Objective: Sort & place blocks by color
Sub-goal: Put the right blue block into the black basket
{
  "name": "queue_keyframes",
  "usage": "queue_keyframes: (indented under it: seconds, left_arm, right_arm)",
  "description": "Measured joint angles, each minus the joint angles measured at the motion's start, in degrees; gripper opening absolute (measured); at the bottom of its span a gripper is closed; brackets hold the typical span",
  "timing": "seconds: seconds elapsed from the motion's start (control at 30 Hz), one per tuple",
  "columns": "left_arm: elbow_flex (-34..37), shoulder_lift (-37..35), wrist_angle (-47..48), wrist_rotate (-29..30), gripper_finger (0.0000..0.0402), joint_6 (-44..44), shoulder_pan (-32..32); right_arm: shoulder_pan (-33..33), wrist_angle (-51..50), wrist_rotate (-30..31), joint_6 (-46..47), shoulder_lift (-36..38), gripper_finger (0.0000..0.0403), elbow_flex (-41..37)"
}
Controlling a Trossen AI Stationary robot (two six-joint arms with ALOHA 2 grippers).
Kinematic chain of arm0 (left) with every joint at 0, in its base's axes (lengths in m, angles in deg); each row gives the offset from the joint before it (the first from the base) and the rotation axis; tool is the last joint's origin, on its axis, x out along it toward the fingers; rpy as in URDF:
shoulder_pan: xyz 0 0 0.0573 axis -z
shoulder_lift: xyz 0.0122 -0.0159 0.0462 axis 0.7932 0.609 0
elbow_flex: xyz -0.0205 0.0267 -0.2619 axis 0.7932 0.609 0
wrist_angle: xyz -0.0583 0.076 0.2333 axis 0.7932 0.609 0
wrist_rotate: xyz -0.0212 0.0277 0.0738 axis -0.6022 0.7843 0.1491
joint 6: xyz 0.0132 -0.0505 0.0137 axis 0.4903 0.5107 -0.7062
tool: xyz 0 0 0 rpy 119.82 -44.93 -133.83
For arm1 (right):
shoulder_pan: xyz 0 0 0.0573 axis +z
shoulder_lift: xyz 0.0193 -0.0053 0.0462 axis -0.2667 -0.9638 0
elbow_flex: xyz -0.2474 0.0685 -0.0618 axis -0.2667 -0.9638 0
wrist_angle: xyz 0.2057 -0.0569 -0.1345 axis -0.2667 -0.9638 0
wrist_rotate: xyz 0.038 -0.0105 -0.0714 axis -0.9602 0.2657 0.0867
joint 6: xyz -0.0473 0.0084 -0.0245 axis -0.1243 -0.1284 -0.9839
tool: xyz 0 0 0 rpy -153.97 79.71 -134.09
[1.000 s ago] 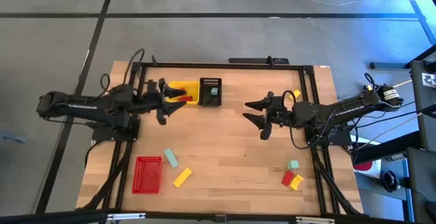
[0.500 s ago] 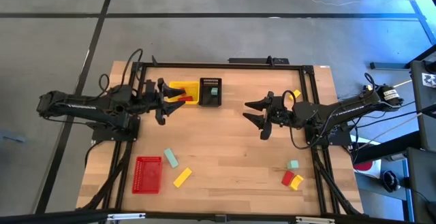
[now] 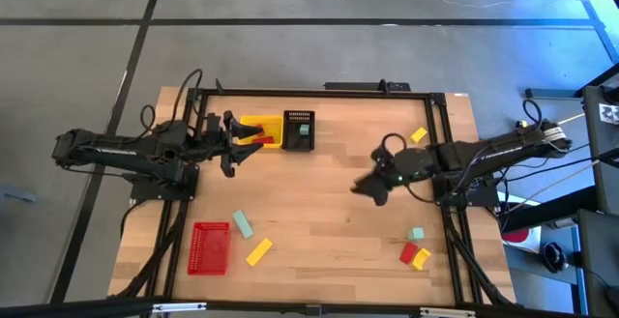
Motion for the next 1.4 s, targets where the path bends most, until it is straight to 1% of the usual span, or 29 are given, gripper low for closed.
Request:
queue_keyframes:
  seconds: [0.07, 0.13, 0.2, 0.23, 0.37, 0.47, 0.57, 0.7, 0.97, 1.23, 1.4]
  left_arm:
    - [0.0, 0.0, 0.0, 0.1, 0.0228, 0.0, 0.0]
    - [0.0, 0.0, 0.0, 0.2, 0.0228, 0.0, 0.0]
    - [0.0, 0.0, 0.0, 0.2, 0.0228, 0.0, 0.0]
    - [0.0, 0.0, 0.0, 0.2, 0.0228, 0.0, 0.0]
    - [0.0, 0.0, 0.0, 0.2, 0.0228, 0.0, 0.0]
    - [0.0, 0.0, 0.0, 0.2, 0.0228, 0.0, 0.0]
    - [0.0, 0.0, 0.0, 0.2, 0.0228, 0.0, 0.0]
    - [0.0, 0.0, 0.0, 0.2, 0.0228, 0.0, 0.0]
    - [0.0, 0.0, 0.0, 0.2, 0.0228, 0.0, -0.1]
    - [0.0, 0.0, 0.0, 0.2, 0.0228, 0.0, -0.1]
    - [0.0, 0.0, 0.0, 0.6, 0.0228, 0.0, -0.1]
  right_arm:
    - [1.6, -10.6, -5.9, 9.4, -1.2, 0.0228, 2.3]
    - [4.3, -19.1, -10.8, 19.4, -2.0, 0.0228, 3.5]
    - [8.3, -26.6, -14.1, 29.5, -3.0, 0.0228, 3.6]
    - [10.6, -29.9, -14.6, 33.5, -3.4, 0.0228, 3.6]
    - [20.1, -38.9, -12.9, 50.5, -4.4, 0.0228, 3.6]
    - [25.5, -40.6, -9.4, 62.3, -4.9, 0.0228, 3.6]
    - [29.1, -41.3, -7.7, 70.0, -6.7, 0.0228, 3.6]
    - [31.1, -43.8, -7.7, 73.6, -11.1, 0.0228, 3.6]
    - [31.2, -43.6, -7.5, 73.7, -18.9, 0.0228, 3.5]
    - [31.1, -41.6, -7.5, 73.5, -23.0, 0.0228, 3.5]
    - [31.1, -40.7, -7.5, 72.6, -24.4, 0.0227, 3.5]
